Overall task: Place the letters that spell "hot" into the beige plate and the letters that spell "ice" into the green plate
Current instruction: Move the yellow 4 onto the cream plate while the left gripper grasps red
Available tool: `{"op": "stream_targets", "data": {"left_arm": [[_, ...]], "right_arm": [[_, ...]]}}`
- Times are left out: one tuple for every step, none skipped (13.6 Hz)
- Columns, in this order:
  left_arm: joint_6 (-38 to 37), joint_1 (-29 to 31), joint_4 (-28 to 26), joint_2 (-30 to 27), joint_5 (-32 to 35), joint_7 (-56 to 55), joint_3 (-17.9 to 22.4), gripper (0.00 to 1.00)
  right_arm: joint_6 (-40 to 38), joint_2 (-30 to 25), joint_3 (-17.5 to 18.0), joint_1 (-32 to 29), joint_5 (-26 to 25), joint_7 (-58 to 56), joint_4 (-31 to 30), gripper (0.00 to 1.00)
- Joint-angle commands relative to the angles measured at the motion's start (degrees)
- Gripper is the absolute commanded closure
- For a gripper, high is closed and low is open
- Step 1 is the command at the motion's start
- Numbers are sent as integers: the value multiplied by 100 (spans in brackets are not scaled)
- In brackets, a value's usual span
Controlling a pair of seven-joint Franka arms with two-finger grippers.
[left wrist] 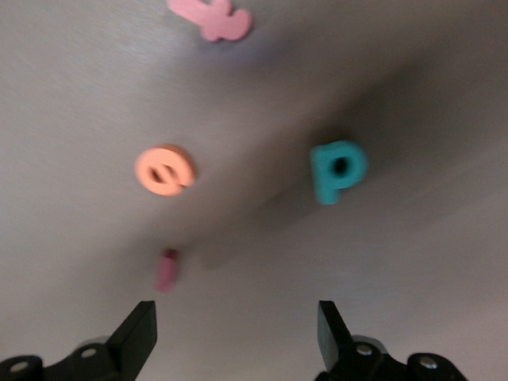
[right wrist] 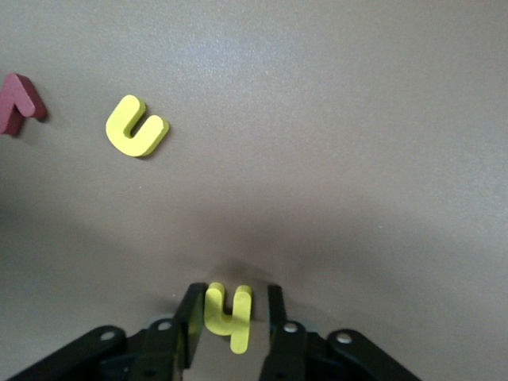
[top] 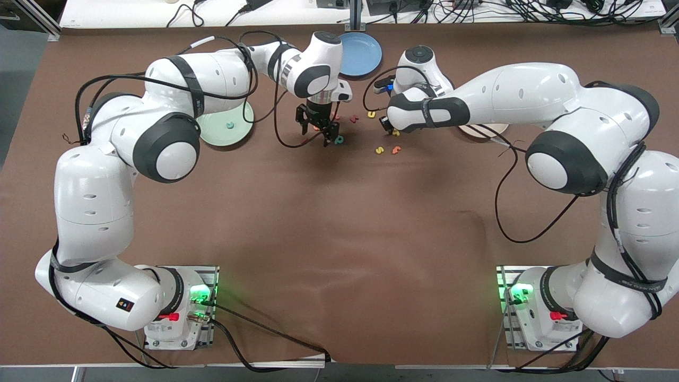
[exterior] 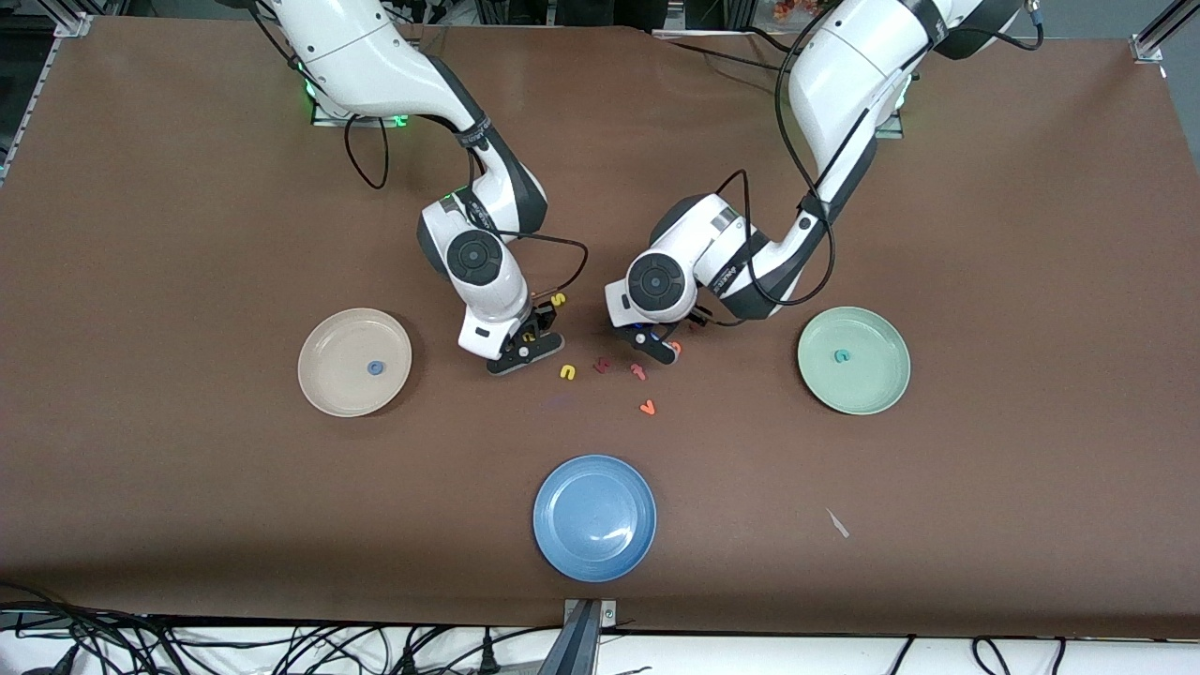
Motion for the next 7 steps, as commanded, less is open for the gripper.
{"op": "stream_targets", "data": {"left_arm": [[80, 161, -60, 26, 357, 726, 4, 11], [80, 161, -60, 26, 357, 832, 13, 12], [80, 161, -60, 35, 366, 955, 13, 16], [80, 152, -60, 52, 384, 1052, 22, 21], [80, 152, -60, 70, 488, 1210, 22, 29], [80, 152, -60, 96, 585, 1342, 22, 34], [115, 161, -60, 131, 629, 1404, 22, 40]], "right_arm": [[5, 130, -8, 52, -72, -17, 102, 80], [40, 157, -8, 43, -115, -17, 102, 85], [32, 139, -25, 34, -133, -60, 137, 88], [-56, 96, -43, -9, -133, -87, 259, 89], [-352, 8, -78, -88, -125, -113, 365, 90], [-686, -106, -191, -184, -124, -226, 470, 91], [-933, -237, -366, -212, -107, -358, 489, 91]]}}
